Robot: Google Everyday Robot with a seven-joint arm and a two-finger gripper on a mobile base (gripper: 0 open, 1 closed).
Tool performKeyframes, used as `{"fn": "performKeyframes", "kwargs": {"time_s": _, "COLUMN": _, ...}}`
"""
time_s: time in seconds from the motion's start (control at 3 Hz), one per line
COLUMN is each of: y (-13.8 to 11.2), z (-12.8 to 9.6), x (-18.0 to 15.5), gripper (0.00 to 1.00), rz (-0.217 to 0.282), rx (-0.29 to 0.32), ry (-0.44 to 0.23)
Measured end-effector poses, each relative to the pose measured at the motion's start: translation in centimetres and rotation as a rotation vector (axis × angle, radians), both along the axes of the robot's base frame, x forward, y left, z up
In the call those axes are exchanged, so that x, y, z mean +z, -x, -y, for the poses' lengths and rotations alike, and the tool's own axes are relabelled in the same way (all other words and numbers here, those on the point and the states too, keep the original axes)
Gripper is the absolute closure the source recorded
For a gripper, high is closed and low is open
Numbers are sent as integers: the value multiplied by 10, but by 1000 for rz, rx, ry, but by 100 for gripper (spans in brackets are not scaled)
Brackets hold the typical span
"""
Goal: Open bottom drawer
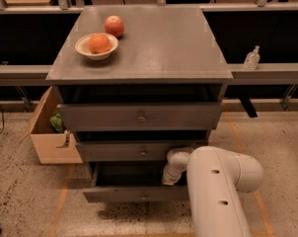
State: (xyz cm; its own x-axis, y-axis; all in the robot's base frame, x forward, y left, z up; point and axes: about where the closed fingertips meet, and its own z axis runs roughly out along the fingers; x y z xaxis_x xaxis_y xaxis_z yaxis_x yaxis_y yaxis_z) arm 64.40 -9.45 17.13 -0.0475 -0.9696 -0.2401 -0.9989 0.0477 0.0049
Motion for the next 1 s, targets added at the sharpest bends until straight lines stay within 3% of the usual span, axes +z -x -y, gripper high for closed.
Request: {"fn": "performKeyframes", "kwargs": {"time_s": 1.0, "y": -1, "z": 0, "x": 0, "gripper": 100, "rz": 0, "rx": 0, "ry": 0}}
